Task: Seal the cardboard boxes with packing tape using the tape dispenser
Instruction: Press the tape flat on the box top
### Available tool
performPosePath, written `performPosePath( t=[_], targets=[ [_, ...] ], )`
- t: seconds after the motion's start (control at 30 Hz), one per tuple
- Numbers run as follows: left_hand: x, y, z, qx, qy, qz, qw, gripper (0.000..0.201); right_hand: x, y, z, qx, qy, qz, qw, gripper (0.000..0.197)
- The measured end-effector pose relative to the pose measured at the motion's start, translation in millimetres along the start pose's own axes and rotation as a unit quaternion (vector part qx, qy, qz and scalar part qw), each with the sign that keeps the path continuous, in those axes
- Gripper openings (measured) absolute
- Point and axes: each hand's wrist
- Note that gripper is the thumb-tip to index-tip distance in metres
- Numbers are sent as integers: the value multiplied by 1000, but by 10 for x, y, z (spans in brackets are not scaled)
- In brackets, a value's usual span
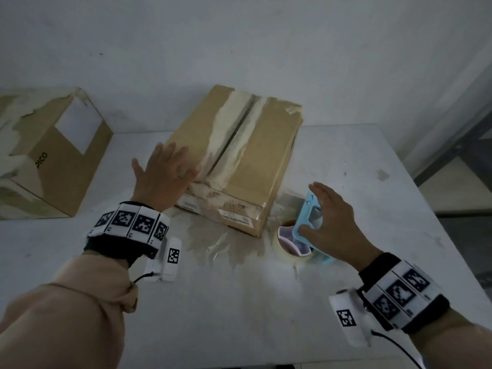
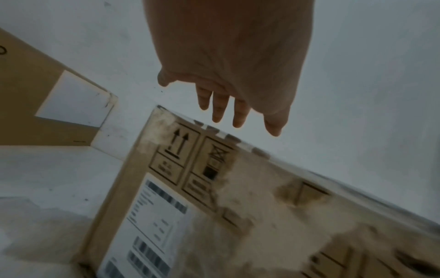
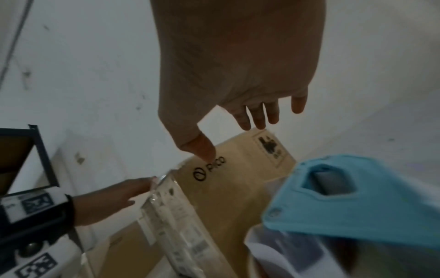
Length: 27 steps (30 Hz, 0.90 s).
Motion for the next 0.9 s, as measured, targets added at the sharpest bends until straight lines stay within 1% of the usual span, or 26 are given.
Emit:
performPosePath(
  t=[0.07, 0.13, 0.2, 0.23, 0.3, 0.37, 0.43, 0.5, 0.53, 0.57, 0.6, 0.63, 0.67, 0.7, 0.73, 0.77, 0.8, 0.83, 0.9],
  targets=[
    [-27, 76, -123, -22, 16, -5, 1000, 62, -22, 81, -244, -18, -32, -23, 999, 103],
    [-45, 154, -237, -56, 11, -13, 998, 65, -2, 174, -415, -14, -83, -42, 996, 120],
    [-29, 199, -322, -79, 2, -47, 996, 68, 23, 261, -553, 2, -98, -71, 993, 136],
    [-5, 216, -357, -79, -11, -70, 994, 72, 42, 307, -598, 3, -89, -79, 993, 141],
    [7, 208, -367, -88, -100, -94, 987, 73, 78, 373, -675, -20, -70, -83, 994, 148],
    [30, 188, -347, -89, -147, -80, 982, 74, 130, 411, -748, -53, -75, -79, 993, 146],
    [12, 157, -297, -92, -132, -78, 984, 72, 190, 413, -829, -76, -87, -71, 991, 136],
    [7, 121, -272, -95, -118, -80, 985, 70, 254, 404, -936, -95, -94, -67, 989, 120],
    [-20, 61, -229, -103, -100, -90, 986, 69, 287, 403, -989, -107, -97, -62, 988, 114],
    [-2, 5, -203, -91, -78, -86, 989, 66, 311, 404, -1041, -118, -101, -58, 986, 111],
    [6, -64, -142, -53, -72, -53, 995, 58, 333, 409, -1079, -125, -104, -59, 985, 109],
    [-14, -164, -60, -39, -96, -97, 990, 50, 354, 423, -1101, -127, -109, -63, 984, 106],
    [18, -248, -37, -16, -68, -93, 993, 44, 376, 443, -1106, -124, -119, -70, 983, 105],
    [7, -303, 2, -8, -50, -89, 995, 42, 395, 465, -1096, -119, -139, -75, 980, 107],
    [-47, -321, 45, -21, -24, -94, 995, 49, 412, 486, -1077, -117, -168, -77, 976, 112],
    [-26, -314, 32, -40, -11, -49, 998, 59, 427, 503, -1056, -117, -197, -79, 970, 118],
    [-9, -304, 29, -52, 19, -43, 998, 66, 439, 522, -1034, -117, -219, -82, 965, 123],
    [-3, -278, 40, -18, 49, -30, 998, 72, 447, 535, -1020, -120, -230, -86, 962, 125],
    [31, -221, 50, 99, 65, -72, 990, 85, 442, 542, -1009, -127, -233, -96, 959, 126]
  ],
)
Point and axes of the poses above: each hand's wrist, its own y-axis towards the middle knuckle, its own x-axis out of the palm, z = x × y, and after that the axes turned 5 degrees about x, right-handed
